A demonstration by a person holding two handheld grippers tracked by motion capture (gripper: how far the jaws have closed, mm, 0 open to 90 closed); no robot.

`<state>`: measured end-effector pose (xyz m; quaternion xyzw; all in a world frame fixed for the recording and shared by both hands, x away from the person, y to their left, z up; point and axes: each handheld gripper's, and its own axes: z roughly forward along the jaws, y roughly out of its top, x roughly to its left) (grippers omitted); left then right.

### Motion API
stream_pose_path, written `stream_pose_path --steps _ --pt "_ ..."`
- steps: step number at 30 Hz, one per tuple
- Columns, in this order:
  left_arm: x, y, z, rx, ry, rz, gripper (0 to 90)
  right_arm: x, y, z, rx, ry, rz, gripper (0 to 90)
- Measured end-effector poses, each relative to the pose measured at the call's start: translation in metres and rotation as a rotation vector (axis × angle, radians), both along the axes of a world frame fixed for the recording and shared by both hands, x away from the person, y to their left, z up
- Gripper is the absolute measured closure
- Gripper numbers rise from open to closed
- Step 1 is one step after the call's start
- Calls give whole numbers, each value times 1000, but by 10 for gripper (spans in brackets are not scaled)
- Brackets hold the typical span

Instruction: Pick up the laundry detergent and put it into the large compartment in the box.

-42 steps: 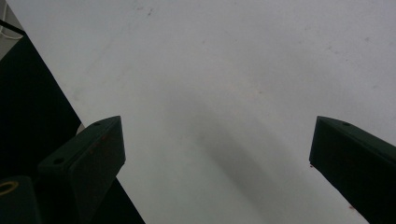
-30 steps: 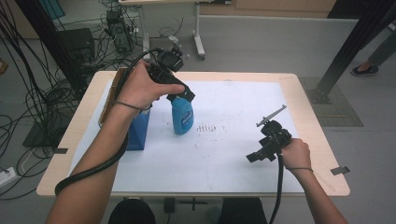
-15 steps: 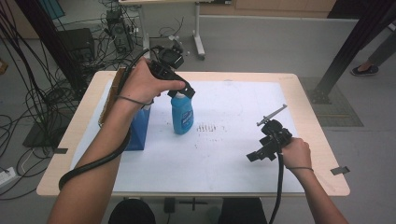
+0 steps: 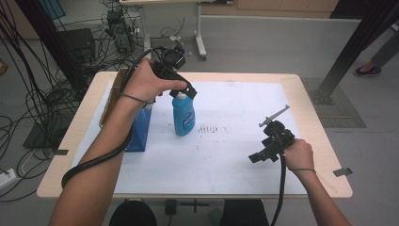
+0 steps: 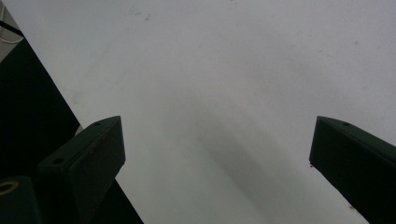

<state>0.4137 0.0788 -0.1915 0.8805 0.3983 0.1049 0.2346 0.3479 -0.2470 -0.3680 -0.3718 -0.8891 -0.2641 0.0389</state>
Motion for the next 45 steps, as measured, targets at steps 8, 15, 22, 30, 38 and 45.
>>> stream_pose_path --steps 8,15,22,30,38,45 --pt "8 3 -7 -2 8 -8 87 0 -1 1 -3 -3 -3 33" --pt "15 3 -14 0 30 -10 87 0 -2 1 -1 -2 -6 33" --pt "23 4 -23 20 32 7 87 1 -3 0 -4 3 -4 33" --pt "30 5 -33 26 41 12 87 3 -4 -1 -5 1 -8 33" --pt "36 3 -46 25 56 5 88 3 -4 -3 -3 4 -9 33" --pt "39 3 -53 27 59 1 90 4 -5 -5 -3 7 -12 33"
